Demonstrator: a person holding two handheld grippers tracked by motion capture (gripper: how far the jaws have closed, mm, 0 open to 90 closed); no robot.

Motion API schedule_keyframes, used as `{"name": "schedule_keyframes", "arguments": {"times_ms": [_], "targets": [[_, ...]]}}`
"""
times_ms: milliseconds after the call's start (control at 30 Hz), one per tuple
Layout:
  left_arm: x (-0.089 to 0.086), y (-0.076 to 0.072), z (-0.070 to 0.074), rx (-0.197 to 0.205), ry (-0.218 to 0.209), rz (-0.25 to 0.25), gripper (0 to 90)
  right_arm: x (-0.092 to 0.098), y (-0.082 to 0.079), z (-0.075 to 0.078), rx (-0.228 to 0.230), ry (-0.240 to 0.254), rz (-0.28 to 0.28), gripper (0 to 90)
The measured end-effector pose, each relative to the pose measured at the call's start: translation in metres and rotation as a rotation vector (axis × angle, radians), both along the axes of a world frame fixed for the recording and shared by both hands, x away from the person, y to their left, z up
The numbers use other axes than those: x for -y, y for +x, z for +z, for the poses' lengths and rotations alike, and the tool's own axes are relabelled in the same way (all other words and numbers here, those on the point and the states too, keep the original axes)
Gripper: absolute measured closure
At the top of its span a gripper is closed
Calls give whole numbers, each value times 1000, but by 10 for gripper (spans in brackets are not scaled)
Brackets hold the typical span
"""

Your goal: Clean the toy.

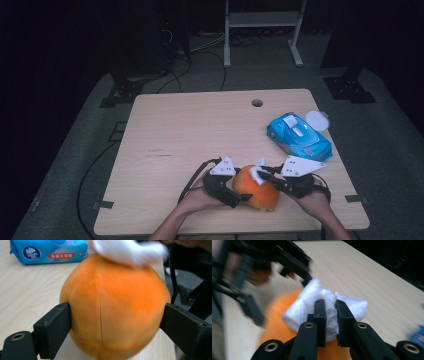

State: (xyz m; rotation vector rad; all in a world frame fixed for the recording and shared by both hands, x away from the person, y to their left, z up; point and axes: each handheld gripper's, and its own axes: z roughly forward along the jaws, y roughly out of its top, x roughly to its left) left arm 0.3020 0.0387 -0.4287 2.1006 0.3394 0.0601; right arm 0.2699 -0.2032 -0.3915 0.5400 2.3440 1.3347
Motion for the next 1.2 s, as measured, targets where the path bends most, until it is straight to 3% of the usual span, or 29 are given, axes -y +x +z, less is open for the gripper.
{"name": "schedule_keyframes", "arguments": {"times_ms": [167,333,433,533,600,700,833,967,1100,1200], "targets": [[-7,0,-2,22,18,10,239,-9,-3,2,7,-23,44,799],[-18,5,-8,-1,39,28,250,12,0,-3,-26,-30,6,799],[-17,5,-5,-15,13,6,188,18,2,-8,-61,-10,5,799],[-13,3,0,22,40,-2,140,10,0,-7,-42,-22,12,799],[-11,2,0,28,36,-4,140,3,-1,-5,-26,-6,30,798],[-12,1,0,57,65,-12,198,-10,-6,-2,-6,-16,72,799],[-20,4,-4,26,79,3,238,-9,-4,-5,-9,-38,83,799],[-27,7,-5,0,52,-3,222,5,-3,-10,-30,-45,54,799],[-27,7,5,4,-74,-5,173,3,-3,-10,-34,-29,64,799],[-19,5,3,42,0,-14,188,-13,-5,-10,-11,-57,106,797]]}}
